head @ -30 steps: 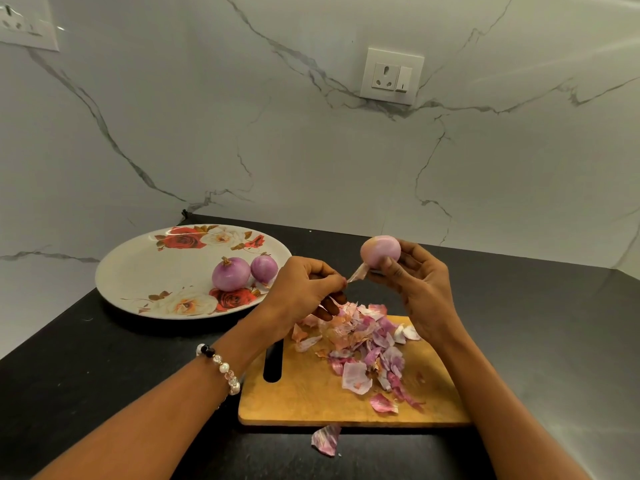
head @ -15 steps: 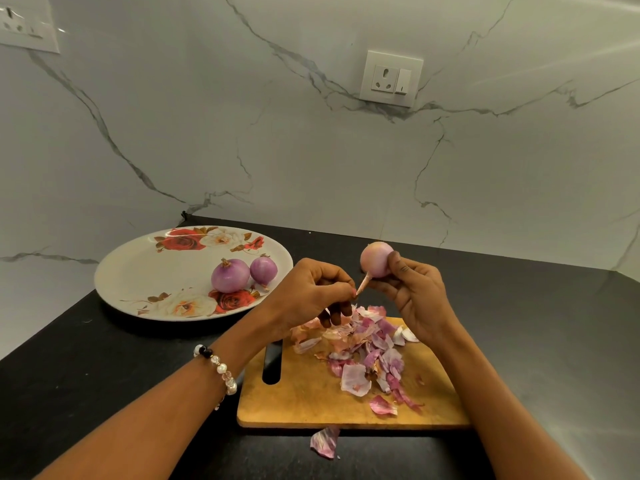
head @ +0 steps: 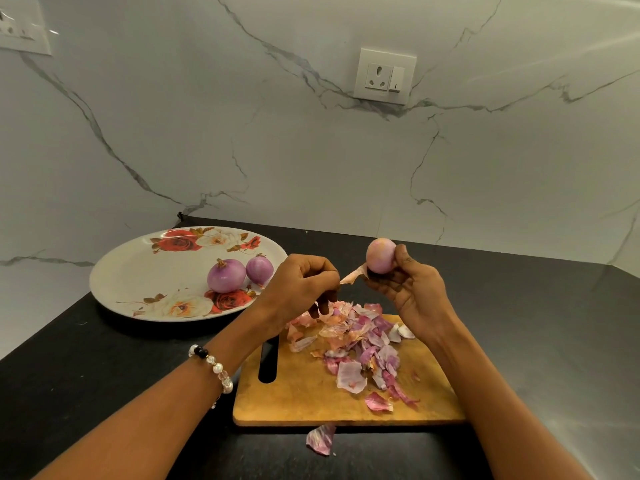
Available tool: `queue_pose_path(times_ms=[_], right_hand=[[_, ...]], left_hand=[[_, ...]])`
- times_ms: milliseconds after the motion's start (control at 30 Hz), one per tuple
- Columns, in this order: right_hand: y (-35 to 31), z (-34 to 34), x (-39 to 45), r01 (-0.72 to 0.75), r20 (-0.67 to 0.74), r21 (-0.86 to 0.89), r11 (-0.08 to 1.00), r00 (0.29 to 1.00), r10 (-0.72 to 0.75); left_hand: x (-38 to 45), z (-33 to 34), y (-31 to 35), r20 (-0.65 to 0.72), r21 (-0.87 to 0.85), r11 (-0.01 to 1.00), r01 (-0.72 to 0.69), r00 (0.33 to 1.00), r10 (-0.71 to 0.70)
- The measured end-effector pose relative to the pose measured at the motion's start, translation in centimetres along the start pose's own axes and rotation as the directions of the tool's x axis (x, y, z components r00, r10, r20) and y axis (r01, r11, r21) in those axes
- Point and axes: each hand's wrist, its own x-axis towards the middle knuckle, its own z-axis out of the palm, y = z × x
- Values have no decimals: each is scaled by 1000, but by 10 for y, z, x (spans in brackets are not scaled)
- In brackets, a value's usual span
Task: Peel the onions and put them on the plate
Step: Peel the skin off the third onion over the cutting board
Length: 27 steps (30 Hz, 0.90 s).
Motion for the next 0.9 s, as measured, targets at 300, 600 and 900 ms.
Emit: queue_pose_path(times_ms=[300,600,900], right_hand=[[-1,-3,0,-59,-28,-113,992,998,57],[1,7,-6,-132,28,-170,977,990,139],[1,8,-10,-195,169,-162,967,960,222]], left_hand=[[7,-2,-11,-342,-55,998,-36,940,15],[4,6,-13,-157,101,994,-47,986,62],[3,11,-17,-232,299,950,-92,958,166]])
